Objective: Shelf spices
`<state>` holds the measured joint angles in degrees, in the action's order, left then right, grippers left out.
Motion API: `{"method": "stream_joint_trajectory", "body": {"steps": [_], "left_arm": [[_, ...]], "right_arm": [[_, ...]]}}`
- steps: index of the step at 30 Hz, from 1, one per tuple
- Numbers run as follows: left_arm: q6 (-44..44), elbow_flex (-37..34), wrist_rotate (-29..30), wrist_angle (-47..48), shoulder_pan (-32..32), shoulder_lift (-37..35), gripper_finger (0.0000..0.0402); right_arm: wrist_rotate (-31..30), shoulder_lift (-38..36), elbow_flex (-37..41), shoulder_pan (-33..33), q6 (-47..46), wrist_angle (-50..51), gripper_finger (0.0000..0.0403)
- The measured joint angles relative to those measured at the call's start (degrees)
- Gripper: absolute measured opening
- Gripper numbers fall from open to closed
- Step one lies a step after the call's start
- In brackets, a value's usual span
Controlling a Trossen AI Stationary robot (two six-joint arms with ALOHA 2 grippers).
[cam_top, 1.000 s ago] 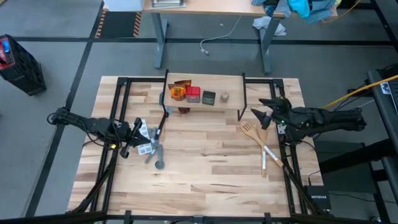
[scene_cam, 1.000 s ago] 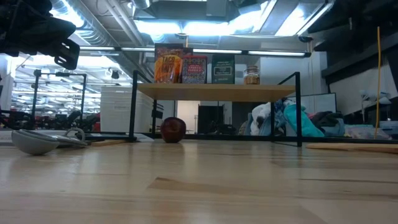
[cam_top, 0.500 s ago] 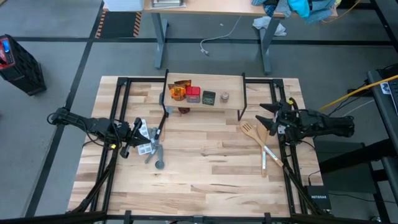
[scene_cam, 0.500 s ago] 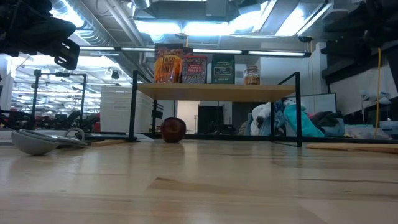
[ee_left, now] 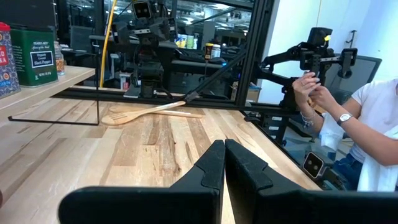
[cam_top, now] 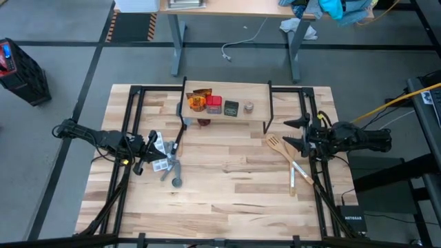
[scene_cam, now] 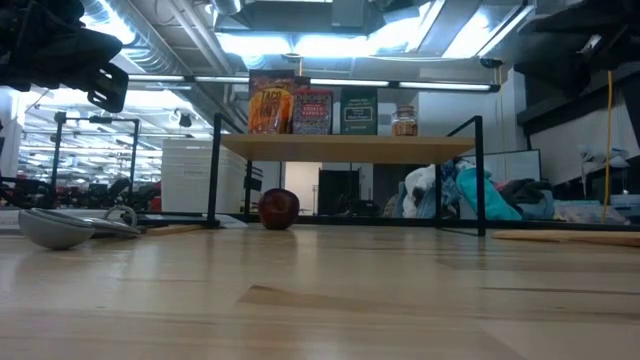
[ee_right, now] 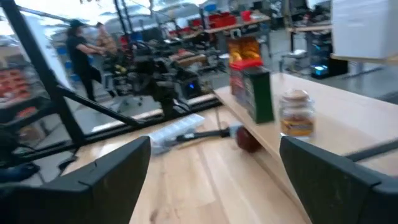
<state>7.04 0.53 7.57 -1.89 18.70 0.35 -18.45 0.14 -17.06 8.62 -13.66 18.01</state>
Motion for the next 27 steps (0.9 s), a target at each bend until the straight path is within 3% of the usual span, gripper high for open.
{"method": "stream_joint_trajectory", "body": {"steps": [8,15,27], "left_arm": [[-0.02,0.00,0.01,0.05,0.00,-0.01,0.0005],[-0.01,0.01,0.00,0.02,0.00,-0.01,0.0005],[0.00,0.00,0.02,0.02,0.00,-0.01,0.0005]], "right_arm": [[7.11,0.00,-0.02,0.00,1.55,-3.43,0.0363],[13.19,0.07,5.32,0.00,3.61,-15.95,0.0363],[14.23,0.04,14.05,0.00,4.13,-27.48,0.0363]]}}
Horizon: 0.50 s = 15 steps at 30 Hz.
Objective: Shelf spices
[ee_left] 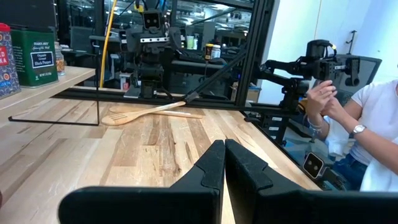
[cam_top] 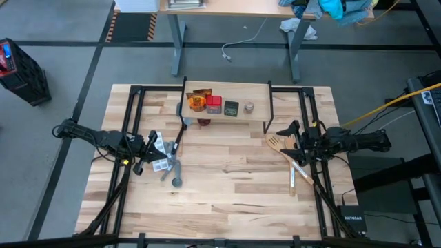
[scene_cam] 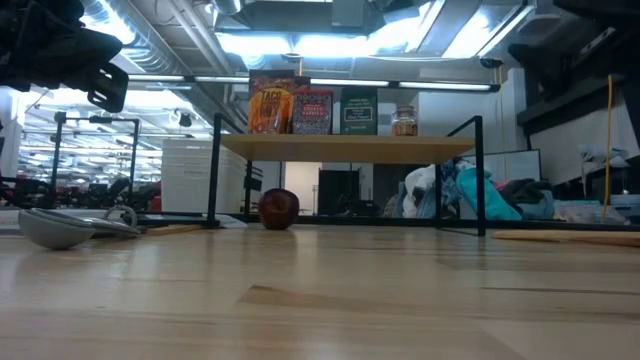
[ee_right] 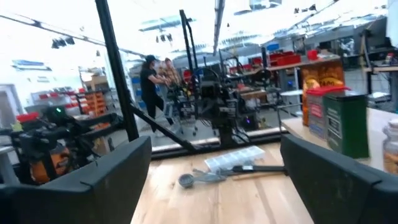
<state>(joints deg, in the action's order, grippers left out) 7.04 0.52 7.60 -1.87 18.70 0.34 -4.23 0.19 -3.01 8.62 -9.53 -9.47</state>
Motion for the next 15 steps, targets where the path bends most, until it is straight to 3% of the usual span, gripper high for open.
{"method": "stream_joint_trajectory", "body": {"steps": [15], "left_arm": [[-0.01,-0.01,0.00,0.00,0.00,0.00,0.0005]], "right_arm": [[2.36,0.00,2.27,0.00,-0.88,-0.47,0.0363]]}}
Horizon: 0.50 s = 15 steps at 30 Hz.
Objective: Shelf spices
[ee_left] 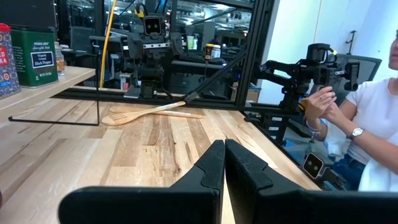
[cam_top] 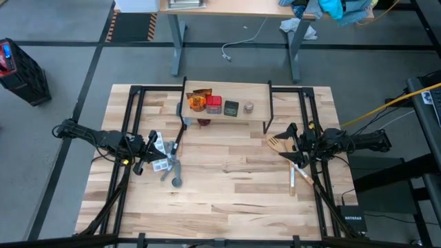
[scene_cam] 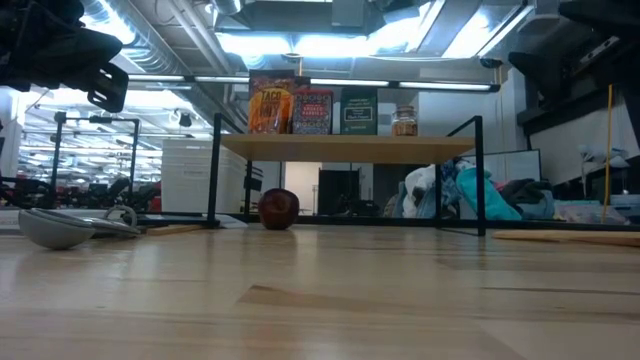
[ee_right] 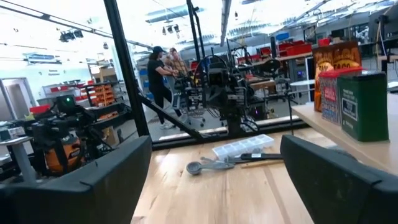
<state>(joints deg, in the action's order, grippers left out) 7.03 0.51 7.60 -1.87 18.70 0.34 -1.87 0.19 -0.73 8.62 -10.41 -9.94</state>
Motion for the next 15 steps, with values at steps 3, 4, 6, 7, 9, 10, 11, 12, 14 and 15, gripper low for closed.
{"method": "stream_joint_trajectory", "body": {"steps": [3,4,6,7,9,10,11,12,14,15], "left_arm": [[0.00,0.00,-0.02,0.00,0.02,0.00,0.0005],[0.02,0.01,0.00,0.00,0.01,0.00,0.0005],[0.00,0.02,0.00,0.00,0.00,0.00,0.0005],[0.02,0.00,0.00,0.00,0.00,0.00,0.0005],[0.02,0.00,-0.02,0.00,0.02,0.00,0.0005],[0.00,0.02,0.00,0.00,0.00,0.00,0.0005],[0.02,0.02,0.00,0.00,0.00,0.00,0.0005],[0.02,0.01,0.00,0.00,0.00,0.00,0.0005],[0.02,0.00,-0.02,0.00,0.00,0.00,0.0005],[0.02,0.00,0.00,0.01,0.00,0.00,0.0005]], "right_arm": [[0.00,0.00,0.00,0.00,-0.07,1.65,0.0363],[0.00,0.00,0.02,0.00,-0.07,2.17,0.0363],[0.00,0.00,0.02,0.00,0.02,3.24,0.0363],[0.00,0.00,0.02,0.00,0.07,4.00,0.0363],[0.00,0.00,0.04,0.00,-0.09,5.62,0.0363],[0.00,0.00,0.04,0.00,-0.44,6.34,0.0363],[0.00,0.00,0.04,0.00,-1.15,7.07,0.0363],[-0.02,0.00,0.07,0.00,-1.56,7.75,0.0363],[0.00,0.00,0.07,0.00,-2.49,8.78,0.0363],[-0.01,0.00,0.07,0.00,-2.74,8.86,0.0363]]}}
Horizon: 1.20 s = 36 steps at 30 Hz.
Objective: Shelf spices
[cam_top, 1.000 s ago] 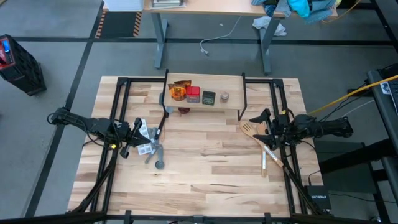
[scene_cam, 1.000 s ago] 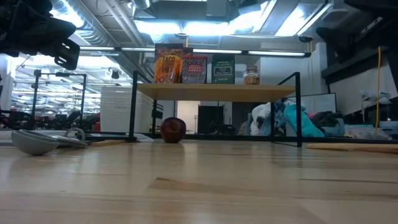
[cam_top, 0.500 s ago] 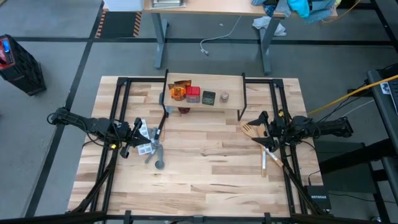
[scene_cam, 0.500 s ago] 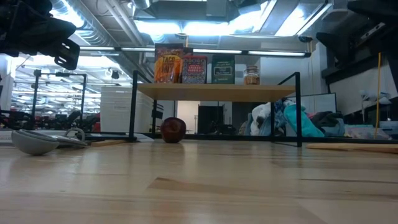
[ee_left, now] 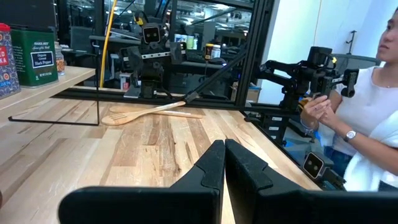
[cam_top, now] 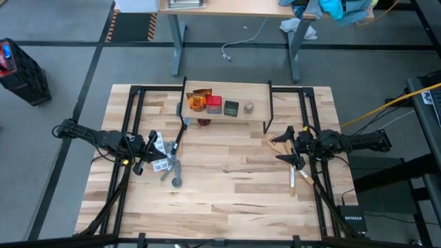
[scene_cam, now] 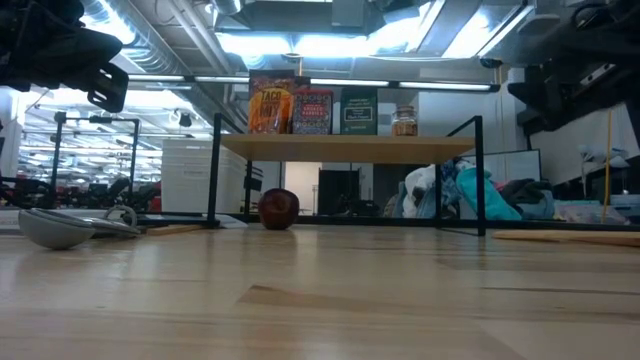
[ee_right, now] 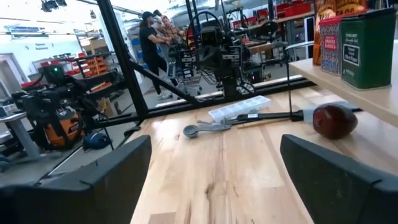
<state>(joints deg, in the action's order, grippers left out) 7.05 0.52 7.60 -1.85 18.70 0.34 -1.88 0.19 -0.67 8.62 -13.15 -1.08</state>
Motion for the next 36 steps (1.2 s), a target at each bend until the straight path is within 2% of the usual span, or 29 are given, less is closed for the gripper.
{"method": "stream_joint_trajectory", "body": {"steps": [13,36], "left_arm": [[0.00,0.00,0.00,-0.01,0.00,0.00,0.0005],[0.00,0.00,-0.02,-0.01,0.00,0.00,0.0005]], "right_arm": [[-8.71,-0.02,0.04,0.00,-0.55,-1.65,0.0363],[-9.06,0.00,0.09,0.00,-0.04,-1.51,0.0363]]}}
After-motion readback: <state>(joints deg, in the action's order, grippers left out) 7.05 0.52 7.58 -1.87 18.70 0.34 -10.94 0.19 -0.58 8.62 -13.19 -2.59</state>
